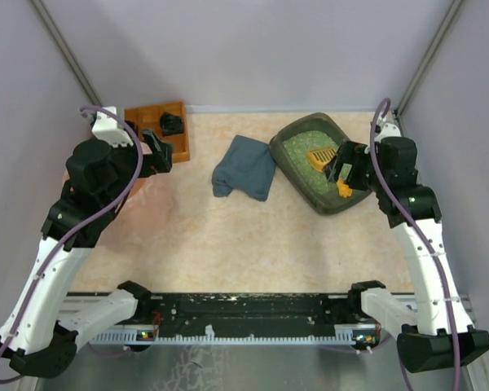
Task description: Clean the litter box
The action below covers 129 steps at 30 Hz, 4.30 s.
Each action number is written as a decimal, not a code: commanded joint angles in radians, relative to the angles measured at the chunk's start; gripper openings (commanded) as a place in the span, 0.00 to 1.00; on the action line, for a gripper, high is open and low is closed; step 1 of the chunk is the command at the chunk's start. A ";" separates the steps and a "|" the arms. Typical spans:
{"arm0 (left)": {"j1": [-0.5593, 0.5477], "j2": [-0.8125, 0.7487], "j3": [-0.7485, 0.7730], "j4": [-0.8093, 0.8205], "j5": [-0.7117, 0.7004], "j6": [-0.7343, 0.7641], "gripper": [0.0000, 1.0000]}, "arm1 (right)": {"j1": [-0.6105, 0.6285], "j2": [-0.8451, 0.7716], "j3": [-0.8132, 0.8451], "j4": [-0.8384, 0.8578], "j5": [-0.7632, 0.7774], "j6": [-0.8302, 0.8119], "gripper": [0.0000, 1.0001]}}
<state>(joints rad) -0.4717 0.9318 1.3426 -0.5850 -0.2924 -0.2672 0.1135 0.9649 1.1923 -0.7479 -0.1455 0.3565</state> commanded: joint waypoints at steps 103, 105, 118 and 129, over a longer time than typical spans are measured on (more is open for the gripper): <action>0.211 0.019 -0.227 0.105 0.314 0.174 1.00 | -0.011 0.488 0.015 0.275 -0.152 -0.042 0.80; 0.211 0.004 -0.238 0.106 0.318 0.172 1.00 | -0.011 0.502 0.002 0.303 -0.223 -0.057 0.84; 0.211 0.017 -0.218 0.092 0.377 0.173 1.00 | -0.012 0.727 0.099 0.317 -0.405 -0.210 0.95; 0.211 0.012 -0.221 0.072 0.376 0.179 1.00 | 0.008 0.846 0.092 0.371 -0.597 -0.233 0.94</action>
<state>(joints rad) -0.2584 0.9493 1.1065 -0.5110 0.0715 -0.0891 0.1116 1.7939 1.2533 -0.4255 -0.6655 0.1589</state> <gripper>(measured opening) 0.997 0.946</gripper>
